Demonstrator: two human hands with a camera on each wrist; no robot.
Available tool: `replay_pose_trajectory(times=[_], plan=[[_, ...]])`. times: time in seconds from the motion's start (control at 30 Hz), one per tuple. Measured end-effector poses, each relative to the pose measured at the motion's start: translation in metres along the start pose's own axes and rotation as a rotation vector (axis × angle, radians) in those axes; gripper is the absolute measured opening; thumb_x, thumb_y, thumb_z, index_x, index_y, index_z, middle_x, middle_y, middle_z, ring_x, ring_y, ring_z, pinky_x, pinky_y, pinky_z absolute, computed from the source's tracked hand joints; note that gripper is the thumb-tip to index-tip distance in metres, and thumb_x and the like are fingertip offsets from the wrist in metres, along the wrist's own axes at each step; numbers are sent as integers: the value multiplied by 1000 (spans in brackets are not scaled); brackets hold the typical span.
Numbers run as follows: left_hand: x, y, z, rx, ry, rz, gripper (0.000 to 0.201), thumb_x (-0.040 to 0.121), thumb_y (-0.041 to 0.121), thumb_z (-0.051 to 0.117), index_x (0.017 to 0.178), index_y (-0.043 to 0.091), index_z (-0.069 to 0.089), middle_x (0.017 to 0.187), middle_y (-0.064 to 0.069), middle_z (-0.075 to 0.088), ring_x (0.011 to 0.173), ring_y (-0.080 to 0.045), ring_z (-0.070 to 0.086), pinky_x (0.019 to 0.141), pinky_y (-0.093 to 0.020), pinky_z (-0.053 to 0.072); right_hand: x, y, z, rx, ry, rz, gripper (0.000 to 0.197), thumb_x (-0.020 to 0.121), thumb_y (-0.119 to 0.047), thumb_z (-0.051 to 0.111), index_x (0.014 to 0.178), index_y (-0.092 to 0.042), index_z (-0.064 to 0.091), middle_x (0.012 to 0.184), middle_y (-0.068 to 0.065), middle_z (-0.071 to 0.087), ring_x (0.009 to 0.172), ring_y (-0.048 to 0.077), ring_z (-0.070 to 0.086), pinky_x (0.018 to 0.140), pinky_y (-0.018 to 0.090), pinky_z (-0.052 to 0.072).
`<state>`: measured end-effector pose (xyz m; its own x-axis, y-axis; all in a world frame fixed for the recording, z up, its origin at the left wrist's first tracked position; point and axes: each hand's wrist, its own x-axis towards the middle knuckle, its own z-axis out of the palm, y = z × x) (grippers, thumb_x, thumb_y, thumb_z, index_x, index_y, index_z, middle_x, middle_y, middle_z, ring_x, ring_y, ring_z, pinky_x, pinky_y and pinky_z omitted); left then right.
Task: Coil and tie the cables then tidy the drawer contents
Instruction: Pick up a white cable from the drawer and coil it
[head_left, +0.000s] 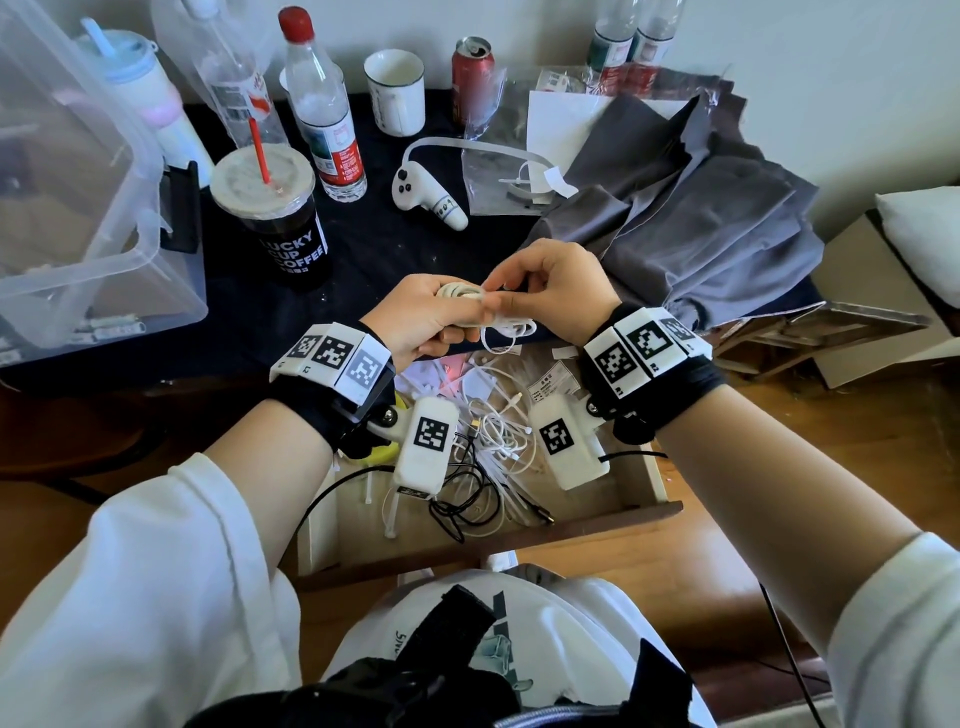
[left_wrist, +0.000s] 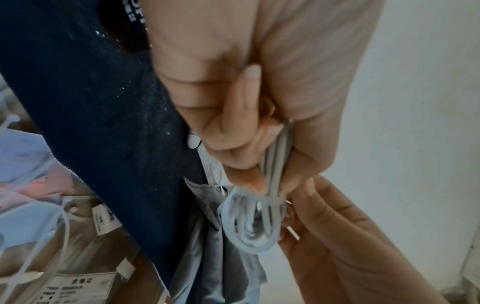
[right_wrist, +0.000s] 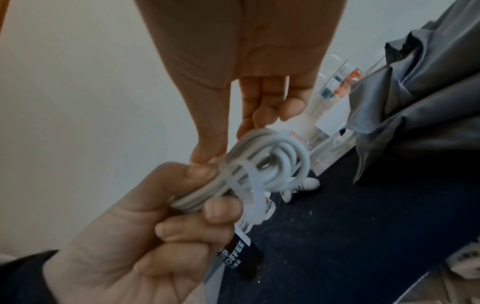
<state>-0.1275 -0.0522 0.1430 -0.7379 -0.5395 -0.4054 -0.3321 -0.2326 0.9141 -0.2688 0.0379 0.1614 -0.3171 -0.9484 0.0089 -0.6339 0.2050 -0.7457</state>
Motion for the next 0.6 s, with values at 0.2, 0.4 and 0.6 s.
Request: replay_pose_trajectory(times=[0.2, 0.4, 0.6], plan=[[1, 0, -1, 8, -43, -18, 16, 86, -2, 57, 71, 5, 54, 57, -6, 49, 34, -3, 30, 29, -12, 18, 2, 3, 9, 158, 4, 27, 22, 78, -18, 75, 66, -30, 60, 65, -11, 58, 50, -3, 48, 57, 14, 40], [1, -3, 0, -13, -63, -37, 19, 87, -1, 54, 70, 7, 52, 52, -2, 48, 36, -3, 28, 29, -12, 18, 2, 3, 18, 44, -78, -15, 24, 88, -9, 61, 71, -23, 50, 68, -14, 46, 59, -2, 43, 60, 10, 33], [-5, -17, 8, -21, -206, -103, 6, 87, 1, 56, 89, 5, 60, 52, 0, 51, 37, -2, 27, 31, -12, 19, 7, 9, 17, 413, 154, 100, 31, 92, -1, 52, 67, -20, 48, 57, -11, 43, 42, -6, 39, 51, 9, 34]])
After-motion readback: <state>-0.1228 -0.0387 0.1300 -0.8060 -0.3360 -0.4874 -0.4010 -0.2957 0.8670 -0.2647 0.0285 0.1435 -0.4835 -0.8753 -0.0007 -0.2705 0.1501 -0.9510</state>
